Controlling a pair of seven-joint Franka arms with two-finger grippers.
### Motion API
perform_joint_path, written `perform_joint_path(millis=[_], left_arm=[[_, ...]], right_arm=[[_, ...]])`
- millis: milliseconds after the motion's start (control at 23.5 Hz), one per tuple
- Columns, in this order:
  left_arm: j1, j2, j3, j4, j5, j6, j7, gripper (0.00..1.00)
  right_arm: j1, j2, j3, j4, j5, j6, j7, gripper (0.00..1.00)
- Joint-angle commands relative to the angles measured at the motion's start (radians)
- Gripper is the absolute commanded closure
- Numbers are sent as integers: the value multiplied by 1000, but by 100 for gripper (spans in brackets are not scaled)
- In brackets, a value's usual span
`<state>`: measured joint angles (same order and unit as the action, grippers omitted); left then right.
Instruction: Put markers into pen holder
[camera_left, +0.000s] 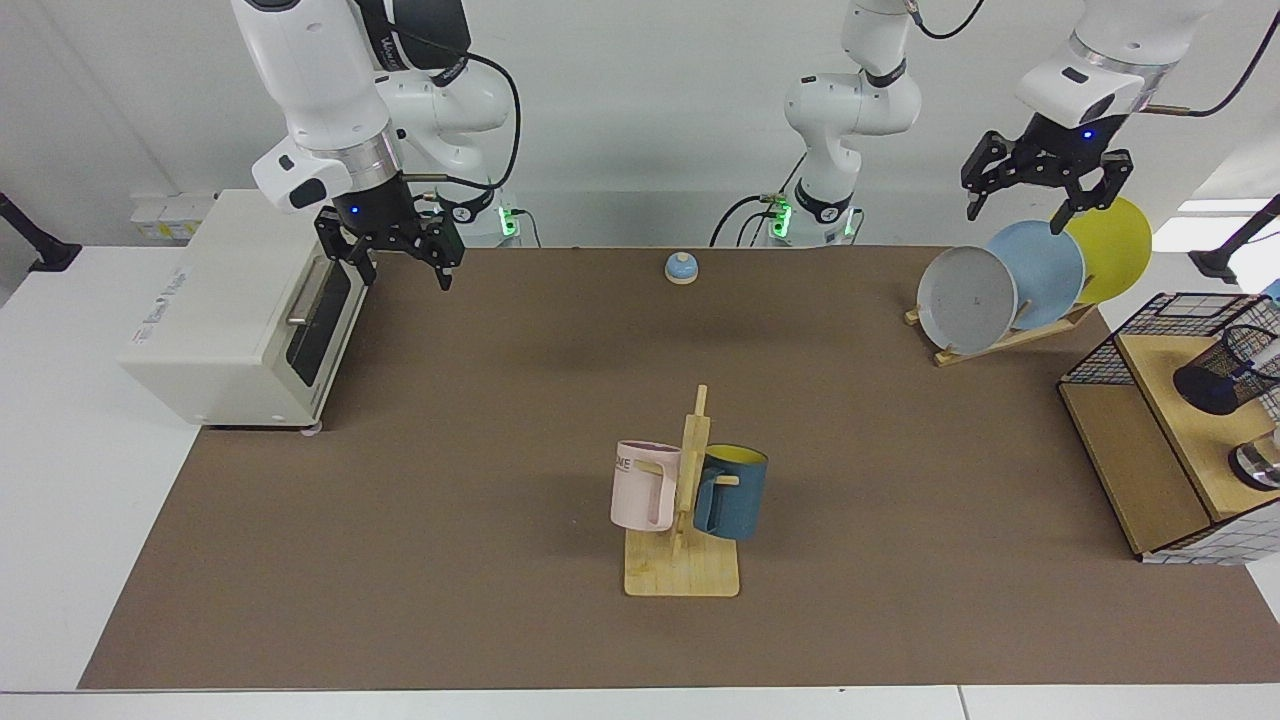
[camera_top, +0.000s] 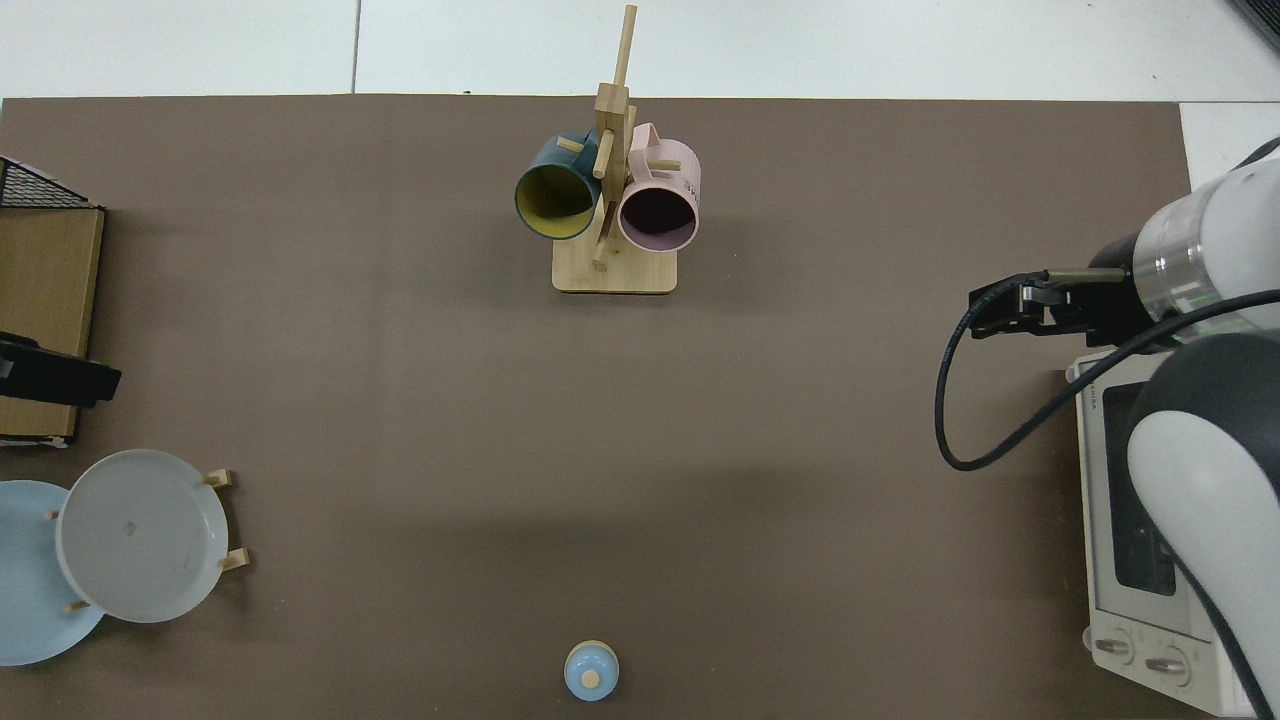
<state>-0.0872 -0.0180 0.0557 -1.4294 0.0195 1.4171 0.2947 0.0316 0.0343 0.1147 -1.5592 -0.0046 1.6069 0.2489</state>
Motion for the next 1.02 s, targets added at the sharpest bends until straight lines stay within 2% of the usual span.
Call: perform_joint_path(millis=[0,468,553,979], left_arm=[[14,15,-7,32,-13,-17,-8,0],[20,4,-7,18,-30,-9,-52,0],[21,10,-4,18,-45,2,-100,0],[21,52,1,20,-44,26,-109,0]], right_arm=[[-13,-17,11,-24,2,19,16,0],[-12,-17,11,-24,2,19,16,0],[-12,-17,11,-24,2,19,16,0],[-10,-17,11,-24,2,19,16,0]])
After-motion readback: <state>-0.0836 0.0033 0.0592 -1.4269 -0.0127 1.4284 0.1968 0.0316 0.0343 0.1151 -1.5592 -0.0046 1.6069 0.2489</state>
